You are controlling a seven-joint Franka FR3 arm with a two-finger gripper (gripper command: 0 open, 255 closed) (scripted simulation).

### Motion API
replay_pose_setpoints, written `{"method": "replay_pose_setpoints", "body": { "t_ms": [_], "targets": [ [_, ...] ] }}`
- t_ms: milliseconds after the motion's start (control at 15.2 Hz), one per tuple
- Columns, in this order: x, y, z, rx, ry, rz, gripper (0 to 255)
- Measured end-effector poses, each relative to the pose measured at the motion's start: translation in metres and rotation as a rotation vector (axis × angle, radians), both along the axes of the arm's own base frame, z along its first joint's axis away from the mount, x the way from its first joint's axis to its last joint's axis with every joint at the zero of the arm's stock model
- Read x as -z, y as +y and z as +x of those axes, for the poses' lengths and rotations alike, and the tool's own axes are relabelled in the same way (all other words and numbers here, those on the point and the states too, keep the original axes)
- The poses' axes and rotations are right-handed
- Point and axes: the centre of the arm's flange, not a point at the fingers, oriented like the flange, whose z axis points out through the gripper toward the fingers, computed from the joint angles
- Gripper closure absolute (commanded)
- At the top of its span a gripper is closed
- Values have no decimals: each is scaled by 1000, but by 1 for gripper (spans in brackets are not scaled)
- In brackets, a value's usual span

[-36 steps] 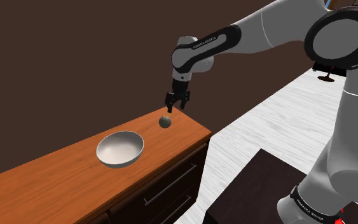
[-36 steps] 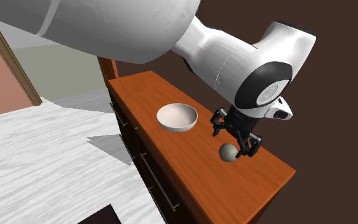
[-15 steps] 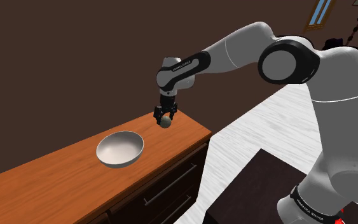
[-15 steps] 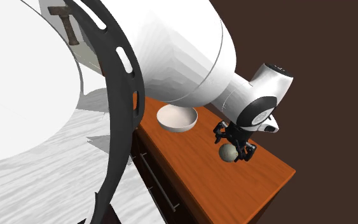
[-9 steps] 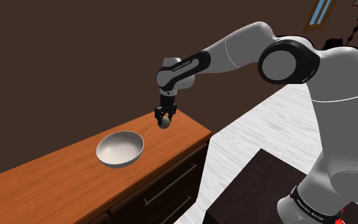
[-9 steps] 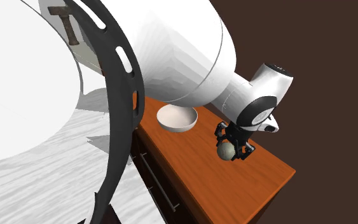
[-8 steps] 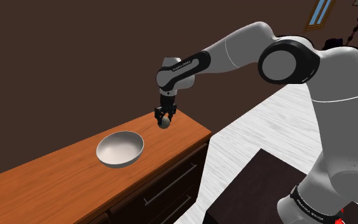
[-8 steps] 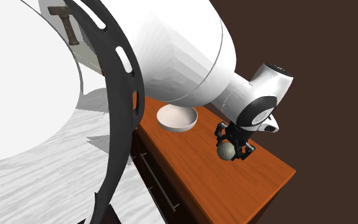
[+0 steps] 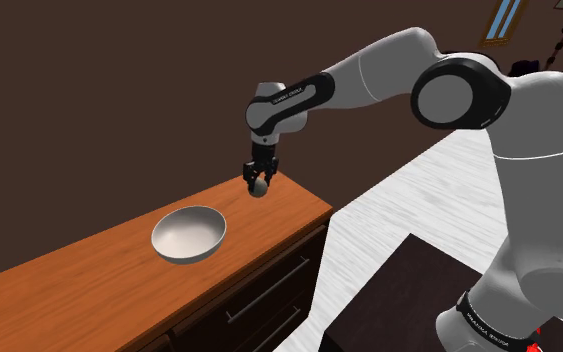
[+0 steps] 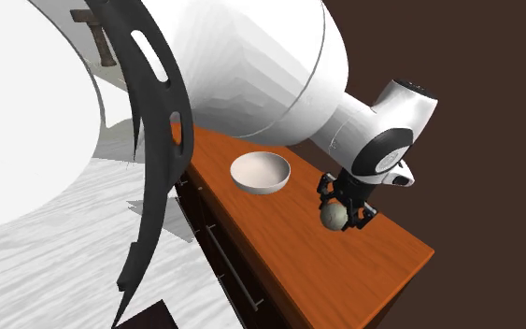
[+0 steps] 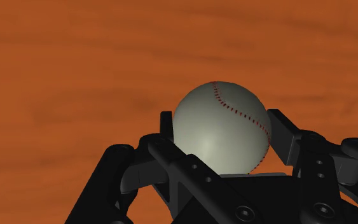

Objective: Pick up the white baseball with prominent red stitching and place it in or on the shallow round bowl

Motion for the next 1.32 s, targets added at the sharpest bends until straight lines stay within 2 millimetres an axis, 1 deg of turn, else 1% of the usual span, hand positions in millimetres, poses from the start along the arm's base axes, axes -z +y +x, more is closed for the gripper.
{"method": "replay_pose_setpoints", "body": {
  "t_ms": [1320],
  "targets": [
    [-105,1,-1,0,0,0,255]
  ]
}}
